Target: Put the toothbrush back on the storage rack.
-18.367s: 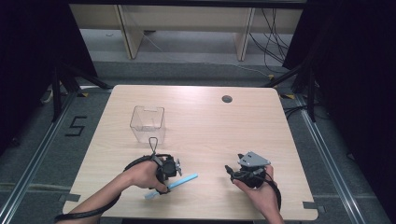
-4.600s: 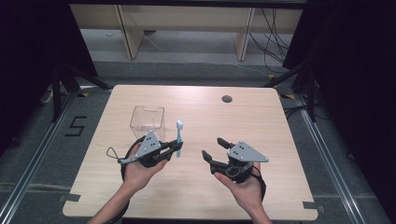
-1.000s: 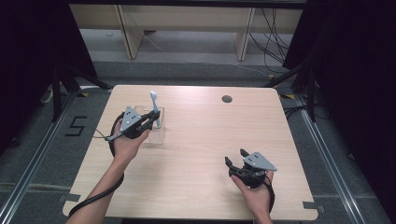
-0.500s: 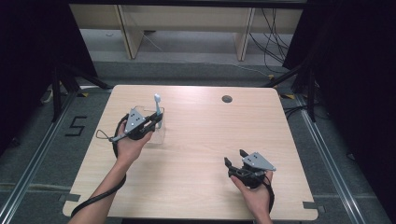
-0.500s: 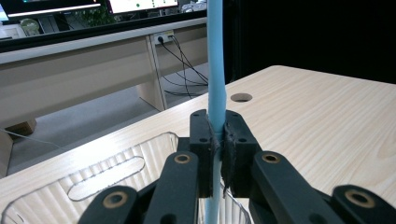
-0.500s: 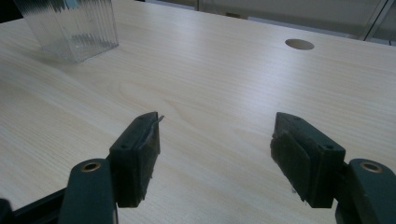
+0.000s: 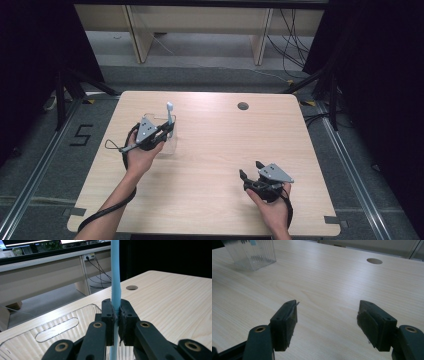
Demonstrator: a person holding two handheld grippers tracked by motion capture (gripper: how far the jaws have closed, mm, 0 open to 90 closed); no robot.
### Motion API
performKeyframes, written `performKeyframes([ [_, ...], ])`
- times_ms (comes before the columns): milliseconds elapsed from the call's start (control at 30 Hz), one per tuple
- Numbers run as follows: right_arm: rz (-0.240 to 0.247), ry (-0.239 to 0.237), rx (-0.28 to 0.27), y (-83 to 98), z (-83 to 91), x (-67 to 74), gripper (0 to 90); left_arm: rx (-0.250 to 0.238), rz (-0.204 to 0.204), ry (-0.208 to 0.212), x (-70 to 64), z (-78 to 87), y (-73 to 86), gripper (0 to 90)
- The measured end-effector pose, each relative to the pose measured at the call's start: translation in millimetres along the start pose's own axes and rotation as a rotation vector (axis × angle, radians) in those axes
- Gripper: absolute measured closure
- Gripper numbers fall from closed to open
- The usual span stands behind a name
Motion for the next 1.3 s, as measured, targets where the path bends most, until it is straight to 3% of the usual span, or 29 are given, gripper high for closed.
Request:
performKeyframes([
  [567, 0.026, 0.009, 0.003, 0.8, -1.2, -2.8, 32.9, 0.006, 0.006, -0.019, 6.2, 0.6, 5.8, 83.0],
  [667, -0.001, -0.012, 0.004, 1.4, -2.5, 1.2, 32.9, 0.009, 0.001, -0.019, 6.4, 1.8, 5.6, 83.1],
  [733, 0.024, 0.001, 0.008, 1.6, -1.6, -0.9, 32.9, 0.01, 0.007, -0.022, 7.5, 1.6, 6.3, 83.0],
  [1033, -0.006, -0.01, 0.016, 2.6, -1.7, 1.8, 32.9, 0.039, 0.009, -0.029, 11.6, -0.5, 16.0, 83.0],
  [1300, 0.021, 0.002, -0.004, 0.8, -2.4, -1.0, 32.9, 0.064, 0.011, -0.024, 12.1, -3.2, 23.0, 83.0],
])
Point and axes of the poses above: each handheld gripper's, and its own axes: z roughly backward along the jaws, y roughly out of its underside, x roughly to its left, the point moved 10 cm from there along -z, roughly forward along the jaws
